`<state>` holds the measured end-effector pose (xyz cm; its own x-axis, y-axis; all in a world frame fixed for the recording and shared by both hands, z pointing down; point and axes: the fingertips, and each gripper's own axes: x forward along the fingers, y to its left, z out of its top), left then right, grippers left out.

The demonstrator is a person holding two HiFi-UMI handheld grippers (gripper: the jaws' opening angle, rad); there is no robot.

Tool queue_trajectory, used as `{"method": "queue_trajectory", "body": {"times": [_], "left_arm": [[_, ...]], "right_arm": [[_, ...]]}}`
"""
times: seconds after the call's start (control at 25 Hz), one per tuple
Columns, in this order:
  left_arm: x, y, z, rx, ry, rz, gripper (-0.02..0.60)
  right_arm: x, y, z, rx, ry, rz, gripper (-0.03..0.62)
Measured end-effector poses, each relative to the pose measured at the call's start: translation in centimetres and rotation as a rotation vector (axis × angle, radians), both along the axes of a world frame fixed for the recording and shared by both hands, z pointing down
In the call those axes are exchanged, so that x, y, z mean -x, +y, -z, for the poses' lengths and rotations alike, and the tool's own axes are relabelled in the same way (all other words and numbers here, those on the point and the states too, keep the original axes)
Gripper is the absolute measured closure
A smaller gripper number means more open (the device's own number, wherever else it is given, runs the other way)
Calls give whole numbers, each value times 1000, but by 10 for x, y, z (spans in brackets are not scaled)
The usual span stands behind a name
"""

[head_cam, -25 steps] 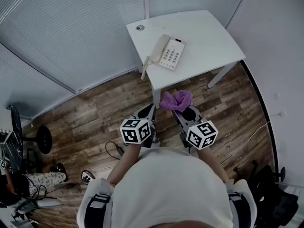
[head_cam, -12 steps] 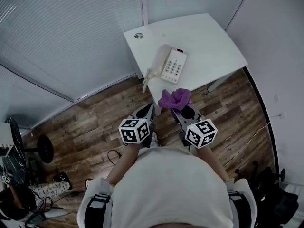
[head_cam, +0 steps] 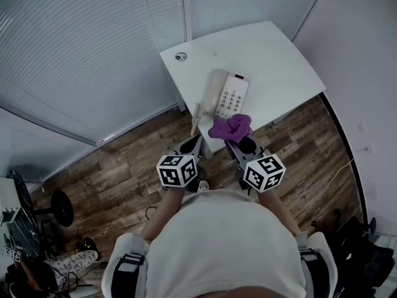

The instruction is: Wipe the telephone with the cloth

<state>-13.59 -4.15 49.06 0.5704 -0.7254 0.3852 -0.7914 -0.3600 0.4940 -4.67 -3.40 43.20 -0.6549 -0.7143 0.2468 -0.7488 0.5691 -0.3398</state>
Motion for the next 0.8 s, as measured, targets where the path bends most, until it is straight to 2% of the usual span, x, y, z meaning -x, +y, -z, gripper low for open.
{"method": "queue_trajectory", "body": {"times": [0.48,0.8], "left_arm": [[20,-29,-8,14,-4,-6,561],[12,-48,-10,20,-21,12,561]], "right_arm": [[2,-41,1,-24,28,-58,474],[-16,-81,7,-54,37,-66,474]]}}
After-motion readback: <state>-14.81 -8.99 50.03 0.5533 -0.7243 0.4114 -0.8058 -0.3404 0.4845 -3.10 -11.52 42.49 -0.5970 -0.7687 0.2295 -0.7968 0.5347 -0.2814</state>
